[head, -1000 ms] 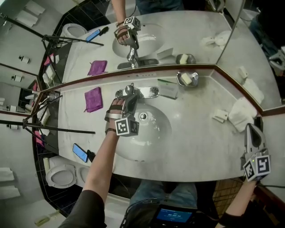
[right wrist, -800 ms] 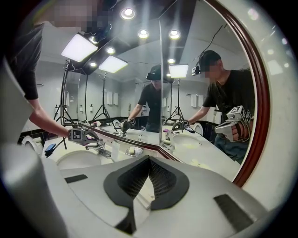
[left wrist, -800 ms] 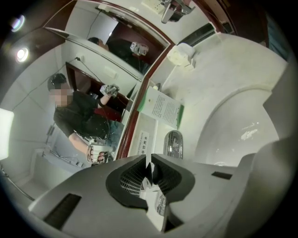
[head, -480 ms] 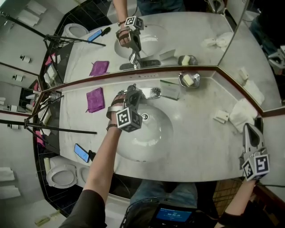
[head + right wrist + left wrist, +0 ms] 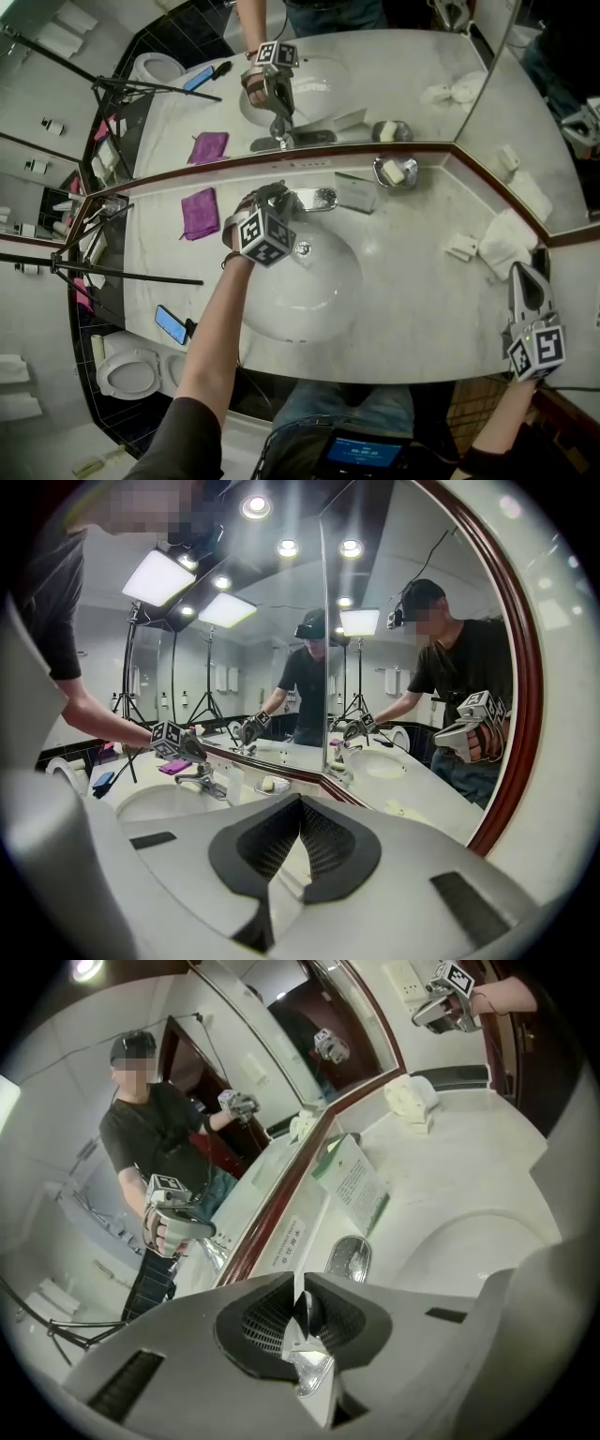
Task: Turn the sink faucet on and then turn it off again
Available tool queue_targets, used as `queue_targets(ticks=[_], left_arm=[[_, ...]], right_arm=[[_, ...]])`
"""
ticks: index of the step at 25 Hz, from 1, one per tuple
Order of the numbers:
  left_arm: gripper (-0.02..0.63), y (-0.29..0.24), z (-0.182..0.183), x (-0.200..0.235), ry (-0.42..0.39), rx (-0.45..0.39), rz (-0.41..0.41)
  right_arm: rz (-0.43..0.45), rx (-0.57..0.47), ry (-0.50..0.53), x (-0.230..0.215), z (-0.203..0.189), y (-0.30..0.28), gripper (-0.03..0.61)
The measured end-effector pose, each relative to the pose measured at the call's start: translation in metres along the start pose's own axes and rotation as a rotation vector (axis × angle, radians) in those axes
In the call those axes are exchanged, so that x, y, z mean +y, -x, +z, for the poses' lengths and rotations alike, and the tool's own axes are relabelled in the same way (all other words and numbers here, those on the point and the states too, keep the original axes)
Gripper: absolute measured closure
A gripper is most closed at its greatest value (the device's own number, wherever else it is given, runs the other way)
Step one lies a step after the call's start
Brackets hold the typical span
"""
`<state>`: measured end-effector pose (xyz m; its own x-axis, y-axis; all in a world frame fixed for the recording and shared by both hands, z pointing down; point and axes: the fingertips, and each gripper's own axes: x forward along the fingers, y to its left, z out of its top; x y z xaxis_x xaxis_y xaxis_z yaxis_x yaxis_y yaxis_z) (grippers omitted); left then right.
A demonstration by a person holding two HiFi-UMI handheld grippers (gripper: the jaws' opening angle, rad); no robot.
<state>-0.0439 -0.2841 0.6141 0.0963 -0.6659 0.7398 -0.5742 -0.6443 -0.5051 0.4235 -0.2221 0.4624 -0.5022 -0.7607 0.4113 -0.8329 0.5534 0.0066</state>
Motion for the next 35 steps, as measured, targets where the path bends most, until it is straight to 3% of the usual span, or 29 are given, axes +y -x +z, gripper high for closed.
queue_targets(ticks=[12, 19, 25, 27, 30, 32, 35], left_arm=[[0.571, 0.0, -0.004, 0.0, 0.014, 0.019, 0.03], [0.511, 0.018, 0.007, 0.0, -0.01, 0.017, 0.041], [0.511, 0.075, 0.057, 0.014, 0.027, -0.084, 0.103], [0.514, 0.097, 0.074, 0.02, 0.063, -0.128, 0.111], [0.601, 0.129, 0.097, 0.03, 0.147, -0.201, 0.135], [0.611, 0.148, 0.11, 0.033, 0.215, -0.247, 0.13], [0.612, 0.172, 0.123, 0.033, 0.251, -0.283, 0.139]], right_arm=[[-0.003, 0.002, -0.012, -0.003, -0.006, 0.009, 0.561], [-0.024, 0.032, -0.056, -0.011, -0.02, 0.012, 0.561], [-0.043, 0.043, -0.073, -0.02, -0.017, 0.011, 0.561], [-0.043, 0.047, -0.073, -0.019, -0.016, 0.009, 0.561], [-0.029, 0.036, -0.078, -0.019, -0.012, 0.006, 0.561], [-0.026, 0.035, -0.081, -0.019, -0.008, 0.005, 0.561], [-0.029, 0.027, -0.086, -0.021, -0.001, 0.005, 0.561]])
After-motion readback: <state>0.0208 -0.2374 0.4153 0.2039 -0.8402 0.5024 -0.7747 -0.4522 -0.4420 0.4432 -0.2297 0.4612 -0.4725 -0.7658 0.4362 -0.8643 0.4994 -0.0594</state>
